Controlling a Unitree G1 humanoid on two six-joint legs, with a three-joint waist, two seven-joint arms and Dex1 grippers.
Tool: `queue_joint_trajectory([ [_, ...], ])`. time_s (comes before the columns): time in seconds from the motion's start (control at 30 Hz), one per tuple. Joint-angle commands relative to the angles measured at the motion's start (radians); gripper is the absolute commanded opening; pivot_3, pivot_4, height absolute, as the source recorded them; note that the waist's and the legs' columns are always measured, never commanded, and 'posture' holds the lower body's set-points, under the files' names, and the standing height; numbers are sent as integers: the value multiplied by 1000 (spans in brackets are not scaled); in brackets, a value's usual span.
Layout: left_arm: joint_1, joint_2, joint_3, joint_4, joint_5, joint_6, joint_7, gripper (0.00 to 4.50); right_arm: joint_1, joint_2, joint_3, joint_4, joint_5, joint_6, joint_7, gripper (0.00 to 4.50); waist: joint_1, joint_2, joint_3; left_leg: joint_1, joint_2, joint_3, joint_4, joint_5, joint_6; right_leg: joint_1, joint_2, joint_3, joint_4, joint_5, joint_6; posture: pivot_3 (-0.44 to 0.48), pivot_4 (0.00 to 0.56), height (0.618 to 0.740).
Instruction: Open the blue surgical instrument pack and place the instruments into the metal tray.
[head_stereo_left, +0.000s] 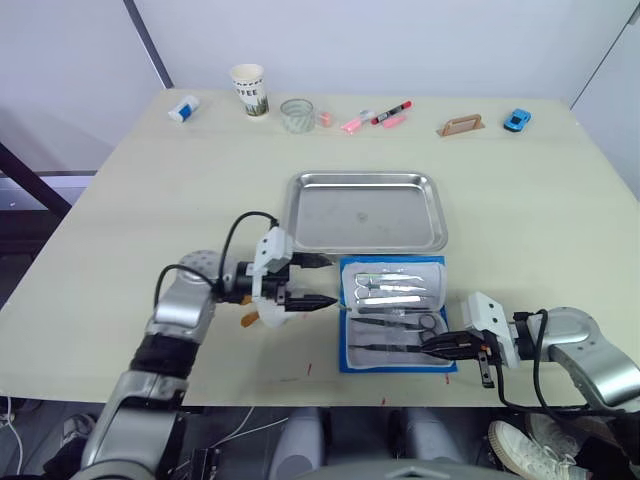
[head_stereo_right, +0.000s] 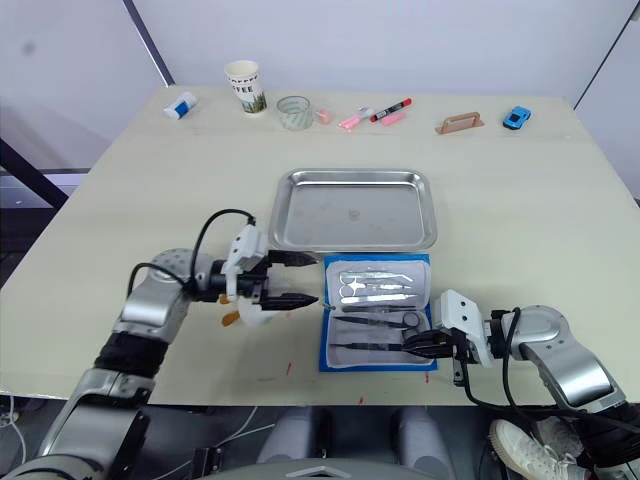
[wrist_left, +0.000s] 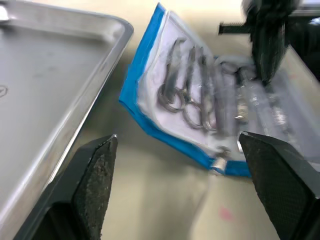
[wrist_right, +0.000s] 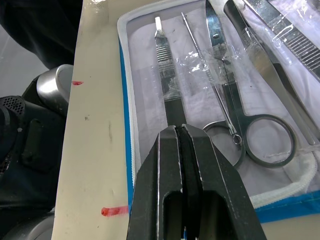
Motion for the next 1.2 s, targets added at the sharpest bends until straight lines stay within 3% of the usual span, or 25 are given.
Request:
queue_joint_trajectory([
  [0.03,43,24,56,-80,-70,37,7,4193,1,1,1,-18,1,-4,0,0,3,0,0,0,0,0,0,0,0,0,0,0,0,0,0,0,150,740],
  [0.3,224,60,164,-131,-180,13,-49,4193,19,33,-97,-90,142,38,-17,0,1,0,1,-1,0,0,0,0,0,0,-1,-1,0,0,0,0,150,740],
  [0.4,246,64,191,-132,-211,9,-59,4244,34,35,-131,-114,180,41,-22,881,4,0,1,-1,0,-1,0,0,0,0,-1,-2,0,0,-1,0,150,740],
  [0.5,266,82,216,-129,-234,10,-82,4244,60,29,-172,-149,226,42,-18,2192,5,0,1,-1,0,-1,0,0,0,1,-2,-4,0,0,0,0,150,740],
  [0.53,273,93,228,-129,-247,23,-89,4244,70,24,-188,-161,240,43,-18,2814,4,0,1,-1,0,-1,0,0,0,1,-2,-4,0,0,0,0,150,740],
  [0.67,297,123,277,-133,-277,24,-103,4500,87,15,-218,-182,237,28,-36,4362,1,0,1,-1,0,-2,0,0,0,0,-2,-4,0,-1,-1,0,150,740],
  [0.93,332,156,311,-197,-316,33,-121,4500,11,46,-178,-109,156,-59,-42,4448,4,0,1,-1,0,-1,0,0,0,0,-2,-5,0,-1,-1,0,150,740],
  [1.2,324,177,309,-258,-348,47,-129,4500,-118,94,-116,111,66,-204,19,4448,2,1,3,-1,0,-1,-1,0,0,0,-2,-4,0,-1,-1,0,150,740],
])
